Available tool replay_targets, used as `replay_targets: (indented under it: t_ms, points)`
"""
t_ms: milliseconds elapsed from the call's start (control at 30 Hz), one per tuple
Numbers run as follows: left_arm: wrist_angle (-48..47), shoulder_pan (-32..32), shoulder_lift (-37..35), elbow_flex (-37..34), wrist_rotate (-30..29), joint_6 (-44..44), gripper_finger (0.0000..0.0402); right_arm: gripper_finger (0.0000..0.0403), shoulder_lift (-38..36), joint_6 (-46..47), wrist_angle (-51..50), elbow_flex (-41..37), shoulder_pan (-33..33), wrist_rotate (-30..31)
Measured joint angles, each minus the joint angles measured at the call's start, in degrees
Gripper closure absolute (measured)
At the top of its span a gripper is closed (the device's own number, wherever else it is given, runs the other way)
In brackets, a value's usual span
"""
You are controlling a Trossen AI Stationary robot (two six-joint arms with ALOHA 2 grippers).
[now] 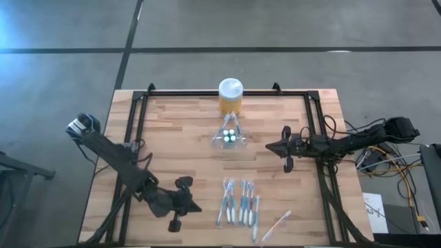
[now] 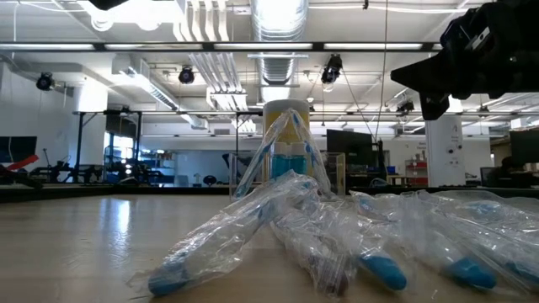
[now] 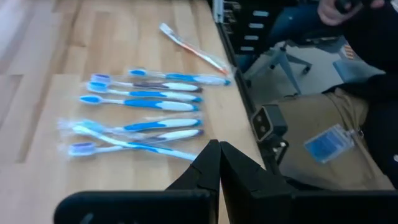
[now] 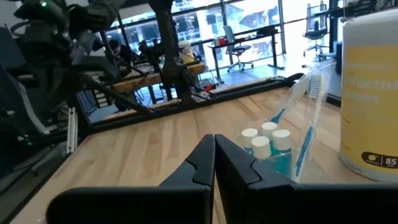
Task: Pick & Place toothbrushing station
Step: Put the blue toothbrush into the left of the transparent organizer
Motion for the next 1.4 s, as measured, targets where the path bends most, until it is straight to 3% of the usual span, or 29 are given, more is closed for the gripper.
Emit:
replay_targets:
  t_ms: [267, 633, 767, 933, 1200, 1400]
  points:
    - [2.8, -2.5, 2.7, 1.7, 0.7, -0.4, 0.0392, 0.0394, 0.1, 5.0, -0.4, 0.0, 0.0, 0.0]
    - [4.6, -8.7, 6.0, 1.5, 0.1, -5.2, 0.0392, 0.0394, 0.2, 5.0, -1.6, 0.0, 0.0, 0.2]
    - [4.7, -10.5, 6.6, 1.5, -0.7, -5.9, 0.0392, 0.0394, 0.6, 7.3, -1.6, 0.0, 0.0, 3.4]
    - [4.7, -12.0, 6.7, 1.5, -1.5, -6.2, 0.0392, 0.0394, 0.7, 8.2, -1.6, 0.0, 0.0, 3.2]
    - [4.6, -12.1, 6.6, 1.4, -1.8, -6.2, 0.0392, 0.0394, 0.8, 8.0, -1.5, 0.0, 0.0, -8.3]
    - [4.6, -10.8, 6.5, 1.5, -7.2, -8.0, 0.0392, 0.0394, 0.8, 7.8, -1.5, 0.0, 0.0, 0.0]
